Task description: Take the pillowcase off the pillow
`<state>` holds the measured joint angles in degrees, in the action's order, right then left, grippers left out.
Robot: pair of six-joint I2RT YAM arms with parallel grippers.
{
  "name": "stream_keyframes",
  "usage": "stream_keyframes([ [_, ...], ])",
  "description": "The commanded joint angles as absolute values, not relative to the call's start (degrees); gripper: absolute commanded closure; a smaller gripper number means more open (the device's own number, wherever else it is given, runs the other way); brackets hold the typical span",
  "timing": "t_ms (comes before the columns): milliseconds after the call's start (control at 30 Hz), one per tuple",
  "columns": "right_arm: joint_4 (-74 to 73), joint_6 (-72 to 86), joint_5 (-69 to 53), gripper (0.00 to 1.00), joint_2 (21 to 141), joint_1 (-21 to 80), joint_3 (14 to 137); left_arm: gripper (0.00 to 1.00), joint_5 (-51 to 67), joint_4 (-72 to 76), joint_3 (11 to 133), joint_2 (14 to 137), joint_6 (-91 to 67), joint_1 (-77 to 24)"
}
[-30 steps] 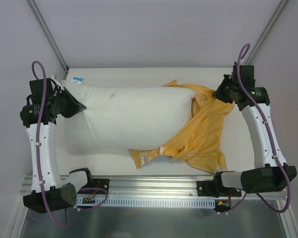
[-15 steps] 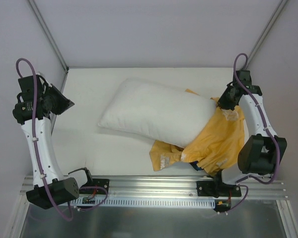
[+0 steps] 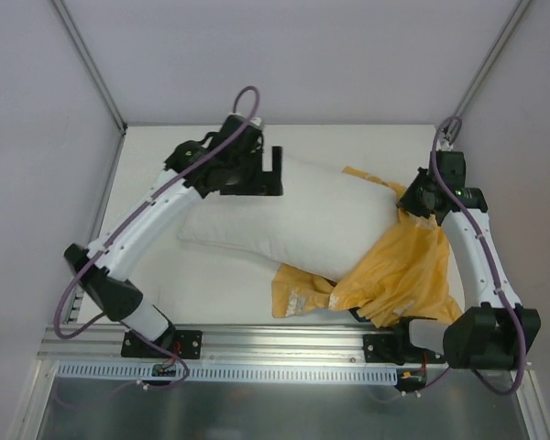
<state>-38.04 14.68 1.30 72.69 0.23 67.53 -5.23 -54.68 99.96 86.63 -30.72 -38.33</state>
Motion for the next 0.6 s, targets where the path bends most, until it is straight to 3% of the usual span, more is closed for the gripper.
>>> stream_keyframes([
  [0,-38.93,16.43,2.11,0.79,65.58,-3.41,61.98,0.01,-10.28,-54.93,109.58,95.34,-30.24,-45.42],
  [33,-38.94,16.17,1.67,0.64,62.96,-4.12,60.83,0.01,-10.28,-55.54,111.95,97.54,-29.45,-48.31],
  [67,-39.72,15.91,1.06,0.31,61.80,-5.35,59.17,0.01,-10.20,-55.98,116.76,102.00,-29.01,-49.56],
  [167,-42.44,14.68,0.88,0.02,58.20,-5.97,58.28,0.01,-9.67,-56.95,125.47,110.18,-27.42,-53.34],
  [333,-43.68,13.97,-2.81,0.04,54.76,-5.98,55.47,0.01,-6.08,-56.95,132.53,120.82,-27.16,-55.37],
  [467,-42.19,14.06,-4.83,0.00,54.05,-5.89,52.21,0.01,-2.30,-56.87,131.23,125.15,-27.51,-55.02],
  [533,-41.58,14.24,-6.59,0.17,54.23,-5.89,50.54,0.08,-0.10,-56.78,128.77,125.68,-28.65,-54.23],
  [567,-40.35,14.50,-7.11,0.26,54.05,-5.89,49.75,0.20,-0.09,-56.60,128.06,125.60,-28.91,-53.36],
])
